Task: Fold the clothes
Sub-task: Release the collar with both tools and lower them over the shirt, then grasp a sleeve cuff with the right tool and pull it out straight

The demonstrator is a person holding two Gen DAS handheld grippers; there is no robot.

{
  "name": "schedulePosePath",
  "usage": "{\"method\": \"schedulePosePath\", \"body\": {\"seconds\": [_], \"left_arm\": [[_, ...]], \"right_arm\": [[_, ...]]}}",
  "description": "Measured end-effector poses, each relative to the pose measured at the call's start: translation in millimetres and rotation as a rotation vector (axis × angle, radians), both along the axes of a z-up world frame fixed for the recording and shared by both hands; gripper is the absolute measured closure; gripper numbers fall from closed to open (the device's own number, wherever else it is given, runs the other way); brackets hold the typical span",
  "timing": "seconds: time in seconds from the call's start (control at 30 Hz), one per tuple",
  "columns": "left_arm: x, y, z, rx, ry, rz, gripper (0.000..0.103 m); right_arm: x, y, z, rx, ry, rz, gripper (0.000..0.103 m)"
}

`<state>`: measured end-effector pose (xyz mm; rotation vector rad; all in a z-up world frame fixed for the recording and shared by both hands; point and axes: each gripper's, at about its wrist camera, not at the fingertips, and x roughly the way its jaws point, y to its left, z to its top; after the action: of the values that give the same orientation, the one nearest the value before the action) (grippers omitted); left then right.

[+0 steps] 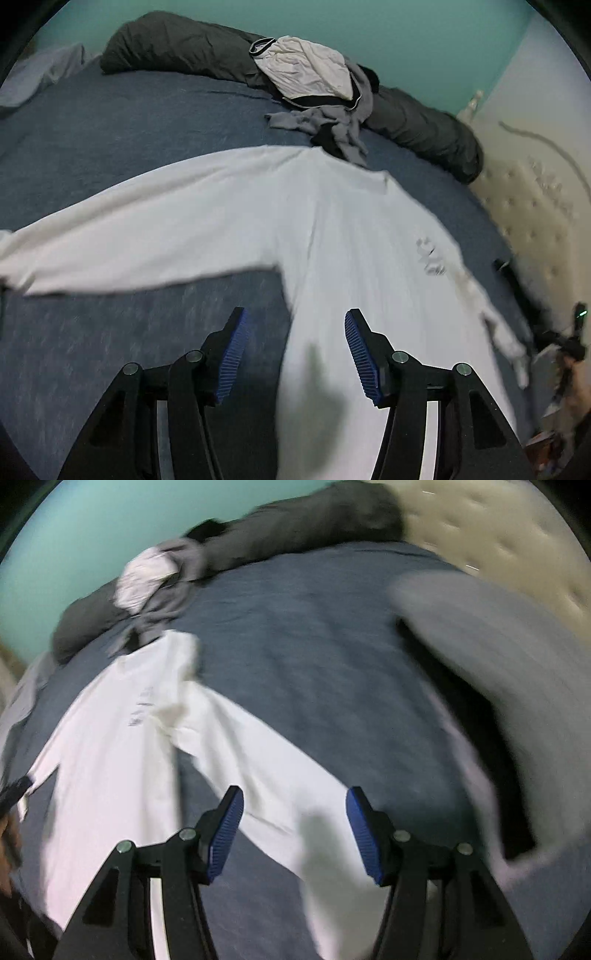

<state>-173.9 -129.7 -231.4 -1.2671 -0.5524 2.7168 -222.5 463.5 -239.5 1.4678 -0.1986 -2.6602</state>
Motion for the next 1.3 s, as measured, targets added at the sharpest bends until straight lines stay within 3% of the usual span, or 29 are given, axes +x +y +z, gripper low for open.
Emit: {"method": "schedulePosePath", "body": {"seconds": [0.37,0.53,0.8,0.9,0.97,1.3], "left_arm": [[51,4,-33,0.033,-0.035,0.039,0.045],[60,3,-40,0.027,-0.038,0.048,0.044],[63,-4,-48,0.051,-0.050,0.063,0.044],[63,-4,-49,0.049,-0.051,0.061,0.044],[62,-3,-49,0.046,-0.052,0.057,0.044],[62,-7,-45,0.054,-0.035,0.077,0.042]], "right_arm": [[46,46,-29,-0.018,-0.117,-0.150,0.044],[51,62,-48,-0.088,-0.158,-0.232,0.044],[51,60,-55,-0.085,-0.140,-0.247,0.045],[50,51,-53,-0.048,-0.125,-0.213,0.069],[50,45,-49,-0.005,-0.107,-0.192,0.098],[53,55,50,0.057,0.139,-0.147,0.103]]}}
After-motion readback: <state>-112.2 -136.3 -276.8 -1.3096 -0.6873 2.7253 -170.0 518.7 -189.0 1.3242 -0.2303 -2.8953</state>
